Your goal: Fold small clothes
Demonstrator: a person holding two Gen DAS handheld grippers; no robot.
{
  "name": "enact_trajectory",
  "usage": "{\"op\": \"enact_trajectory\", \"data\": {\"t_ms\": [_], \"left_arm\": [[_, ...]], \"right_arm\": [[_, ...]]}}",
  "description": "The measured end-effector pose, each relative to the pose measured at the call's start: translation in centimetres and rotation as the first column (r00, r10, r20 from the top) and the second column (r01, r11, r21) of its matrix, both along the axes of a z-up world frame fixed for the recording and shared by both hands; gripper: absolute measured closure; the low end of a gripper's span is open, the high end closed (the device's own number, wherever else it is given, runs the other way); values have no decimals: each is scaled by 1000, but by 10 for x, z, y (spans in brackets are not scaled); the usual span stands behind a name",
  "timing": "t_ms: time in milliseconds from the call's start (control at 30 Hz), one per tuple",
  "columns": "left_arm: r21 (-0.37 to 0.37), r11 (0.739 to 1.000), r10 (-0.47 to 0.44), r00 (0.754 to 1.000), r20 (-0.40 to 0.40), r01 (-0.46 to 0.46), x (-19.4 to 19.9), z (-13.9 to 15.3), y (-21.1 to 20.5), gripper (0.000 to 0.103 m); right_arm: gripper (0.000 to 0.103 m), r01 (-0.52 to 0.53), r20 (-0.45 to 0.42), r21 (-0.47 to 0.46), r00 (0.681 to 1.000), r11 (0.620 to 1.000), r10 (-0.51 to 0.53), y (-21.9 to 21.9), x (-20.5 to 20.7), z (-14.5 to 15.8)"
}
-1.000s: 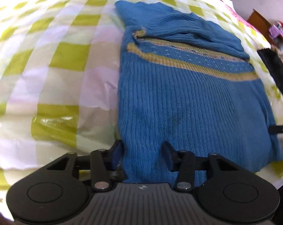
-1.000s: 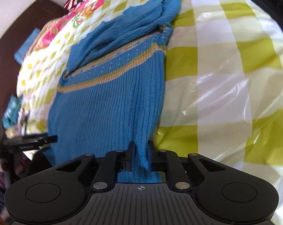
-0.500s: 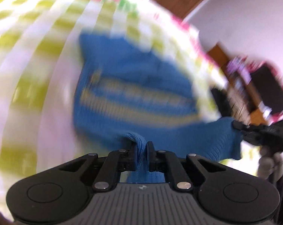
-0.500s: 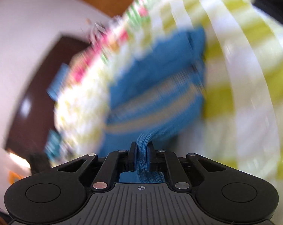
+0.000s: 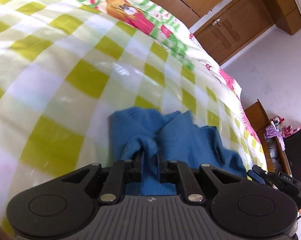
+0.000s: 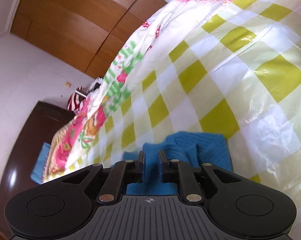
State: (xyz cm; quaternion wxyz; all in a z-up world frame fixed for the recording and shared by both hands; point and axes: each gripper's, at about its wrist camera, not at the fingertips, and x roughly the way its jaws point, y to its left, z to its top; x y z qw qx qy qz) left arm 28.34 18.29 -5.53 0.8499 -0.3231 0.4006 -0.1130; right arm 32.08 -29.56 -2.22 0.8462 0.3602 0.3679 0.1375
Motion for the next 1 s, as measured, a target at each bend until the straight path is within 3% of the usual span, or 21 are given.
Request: {"op": "enact_trajectory", "data": {"t_ms": [67,167,233,333,433,567,700,867,967,1000], "left_arm": [[-11,1000,13,1000,-4,-13,-18,-1,6,73],[11,1000,11,1000,7,-11,-33,1,7,58],[59,998,9,1000,4,-9,-36,1,5,51],[89,996,10,1000,-28,-7,-25,-6,0,47],[112,994,4,1000,-31,-1,-30,-9,-6,47],[111,994,-19,1000,-8,20,-46,-4,-11,48],[213,976,-64,997,40,54,-53,8,-27,50],[263,963,-86,994,67,66,-48,11,-36,52],[276,957,-94,996,7,88,-41,0,-42,66],[261,962,-89,996,8,84,-42,-1,-42,69]], "right_arm": [[81,-11,24,-58,1000,998,13,-1,-13,0],[79,-58,42,-155,997,986,65,1,-32,4],[70,-84,67,-274,992,958,106,8,-44,9],[67,-135,65,-393,983,909,174,21,-44,6],[68,-184,1,-417,979,890,203,29,-37,-4],[69,-190,12,-455,975,870,220,33,-43,-5],[79,-202,29,-454,970,868,241,38,-44,-2],[74,-229,22,-469,962,853,271,43,-36,-2],[76,-239,-9,-487,963,840,269,47,-31,-8],[85,-232,-10,-476,966,848,258,45,-31,-7]]}}
